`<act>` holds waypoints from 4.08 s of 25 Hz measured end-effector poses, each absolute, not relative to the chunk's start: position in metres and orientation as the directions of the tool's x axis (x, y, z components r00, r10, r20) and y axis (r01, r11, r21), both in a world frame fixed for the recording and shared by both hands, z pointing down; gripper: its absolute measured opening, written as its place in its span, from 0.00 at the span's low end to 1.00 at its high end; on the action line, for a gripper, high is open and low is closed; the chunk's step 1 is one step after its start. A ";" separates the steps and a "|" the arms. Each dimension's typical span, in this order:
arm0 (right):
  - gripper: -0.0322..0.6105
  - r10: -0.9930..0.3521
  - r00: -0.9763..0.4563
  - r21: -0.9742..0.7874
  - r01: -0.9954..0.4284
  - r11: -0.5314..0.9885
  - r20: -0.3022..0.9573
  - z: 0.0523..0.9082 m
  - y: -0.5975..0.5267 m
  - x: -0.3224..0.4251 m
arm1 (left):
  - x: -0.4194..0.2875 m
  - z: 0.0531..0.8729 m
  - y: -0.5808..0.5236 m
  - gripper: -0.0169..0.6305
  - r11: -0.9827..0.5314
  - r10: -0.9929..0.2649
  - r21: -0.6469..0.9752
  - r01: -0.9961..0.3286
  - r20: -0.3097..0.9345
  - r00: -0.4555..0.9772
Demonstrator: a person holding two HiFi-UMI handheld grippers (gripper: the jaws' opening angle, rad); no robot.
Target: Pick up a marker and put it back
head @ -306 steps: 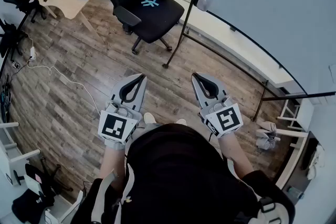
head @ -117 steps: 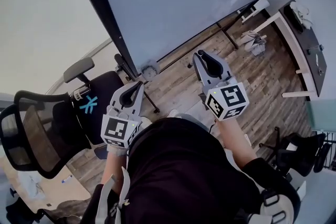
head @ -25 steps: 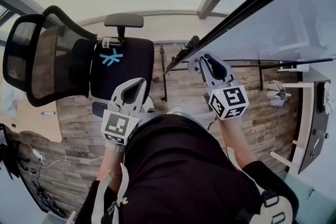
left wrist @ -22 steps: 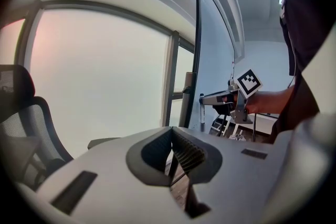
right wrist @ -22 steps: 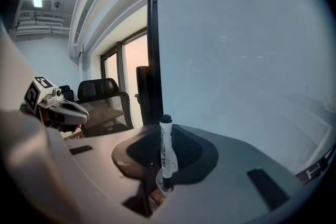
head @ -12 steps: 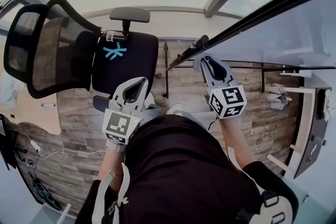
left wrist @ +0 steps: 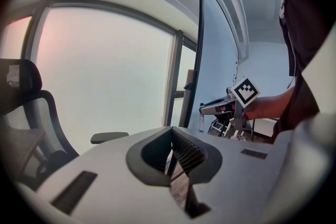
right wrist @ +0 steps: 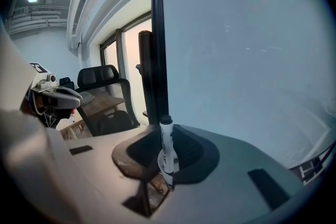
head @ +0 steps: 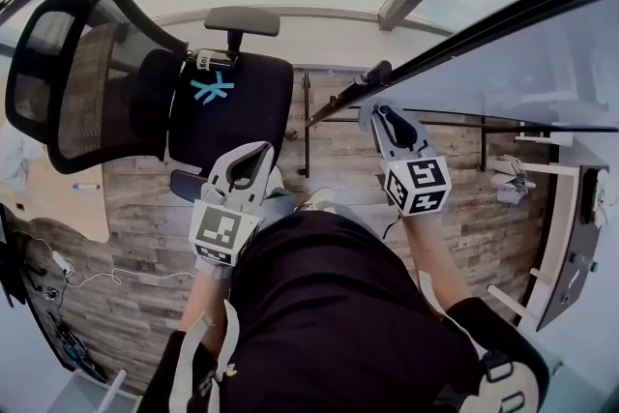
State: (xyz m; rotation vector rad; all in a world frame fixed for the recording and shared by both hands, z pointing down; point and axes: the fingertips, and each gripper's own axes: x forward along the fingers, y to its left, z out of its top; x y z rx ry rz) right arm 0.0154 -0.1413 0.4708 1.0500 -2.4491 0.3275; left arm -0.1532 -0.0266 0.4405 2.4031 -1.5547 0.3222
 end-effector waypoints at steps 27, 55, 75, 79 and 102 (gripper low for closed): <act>0.21 -0.656 -0.605 -0.036 -0.747 0.663 0.451 0.451 -0.134 0.023 | -0.142 0.436 -0.027 0.04 -0.438 -0.841 0.096 -0.894 0.308 0.445; 0.19 -0.846 -0.409 -0.036 -0.906 0.423 0.341 0.407 -0.098 0.149 | -0.024 0.416 -0.066 0.04 -0.705 -0.671 0.055 -0.707 0.270 0.690; 0.16 -0.906 -0.241 -0.061 -0.970 0.235 0.349 0.415 -0.040 0.229 | 0.071 0.411 -0.079 0.04 -0.844 -0.502 0.054 -0.533 0.267 0.822; 0.16 -0.914 -0.214 -0.065 -0.977 0.204 0.345 0.414 -0.032 0.241 | 0.083 0.408 -0.080 0.04 -0.857 -0.483 0.051 -0.513 0.264 0.835; 0.15 -0.912 -0.187 -0.069 -0.982 0.174 0.365 0.420 -0.010 0.237 | 0.099 0.406 -0.071 0.04 -0.884 -0.437 0.049 -0.465 0.267 0.859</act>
